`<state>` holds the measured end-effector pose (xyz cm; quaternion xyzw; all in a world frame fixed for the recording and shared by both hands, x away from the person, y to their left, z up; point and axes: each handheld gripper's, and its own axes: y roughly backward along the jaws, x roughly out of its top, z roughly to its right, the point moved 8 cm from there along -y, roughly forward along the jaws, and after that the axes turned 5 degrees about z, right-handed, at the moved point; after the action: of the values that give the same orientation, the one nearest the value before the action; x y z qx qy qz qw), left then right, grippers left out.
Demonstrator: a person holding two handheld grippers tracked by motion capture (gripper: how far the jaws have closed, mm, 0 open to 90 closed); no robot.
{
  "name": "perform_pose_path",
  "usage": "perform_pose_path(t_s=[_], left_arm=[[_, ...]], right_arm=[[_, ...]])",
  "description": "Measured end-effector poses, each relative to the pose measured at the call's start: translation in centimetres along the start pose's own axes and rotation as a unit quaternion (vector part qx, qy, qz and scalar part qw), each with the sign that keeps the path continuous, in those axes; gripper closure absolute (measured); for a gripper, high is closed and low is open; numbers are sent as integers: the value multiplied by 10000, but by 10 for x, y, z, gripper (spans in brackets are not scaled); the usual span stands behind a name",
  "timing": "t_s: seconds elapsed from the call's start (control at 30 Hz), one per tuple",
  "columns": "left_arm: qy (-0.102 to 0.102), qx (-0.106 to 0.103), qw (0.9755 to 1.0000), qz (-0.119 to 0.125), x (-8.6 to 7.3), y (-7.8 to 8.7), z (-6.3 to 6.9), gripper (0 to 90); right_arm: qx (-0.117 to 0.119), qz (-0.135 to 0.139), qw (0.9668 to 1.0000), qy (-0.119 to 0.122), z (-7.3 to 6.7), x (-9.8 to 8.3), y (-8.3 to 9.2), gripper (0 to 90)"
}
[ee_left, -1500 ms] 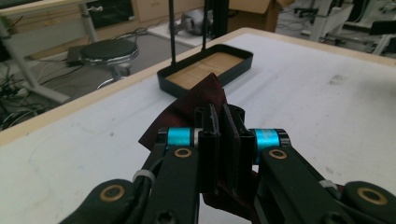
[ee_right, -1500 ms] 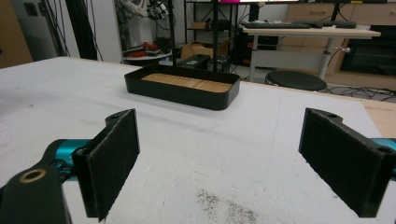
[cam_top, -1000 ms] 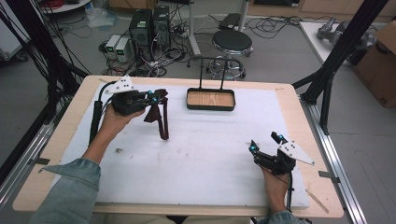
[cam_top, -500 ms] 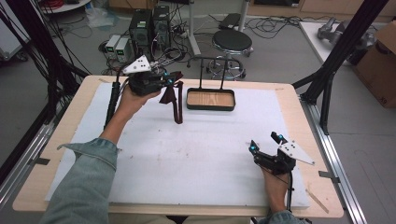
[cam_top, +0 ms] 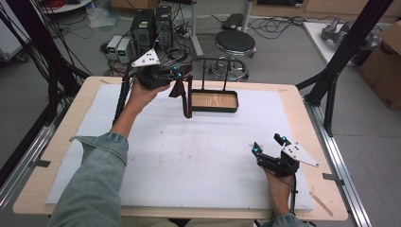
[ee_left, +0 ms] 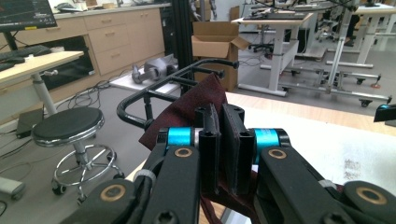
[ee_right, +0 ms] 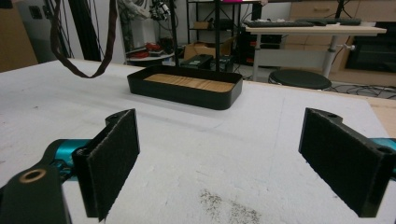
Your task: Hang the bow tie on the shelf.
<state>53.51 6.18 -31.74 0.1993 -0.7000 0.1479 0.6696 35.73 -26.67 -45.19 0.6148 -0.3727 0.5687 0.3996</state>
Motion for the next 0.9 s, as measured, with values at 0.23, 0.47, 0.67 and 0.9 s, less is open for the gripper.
perform_pose_path(t_s=[0.23,0.47,0.67,0.9], left_arm=[[93,-53,9999,125,0,-9,-6,847],[55,-162,9995,275,2,-15,-12,847],[135,-154,9991,372,1,-22,-18,847],[173,10,9989,432,2,-24,-26,847]], right_arm=[[10,6,10000,6,0,0,0,116],[22,10,10000,-6,0,0,0,116],[39,5,10000,-1,0,0,0,116],[42,-4,10000,-10,0,0,-1,116]])
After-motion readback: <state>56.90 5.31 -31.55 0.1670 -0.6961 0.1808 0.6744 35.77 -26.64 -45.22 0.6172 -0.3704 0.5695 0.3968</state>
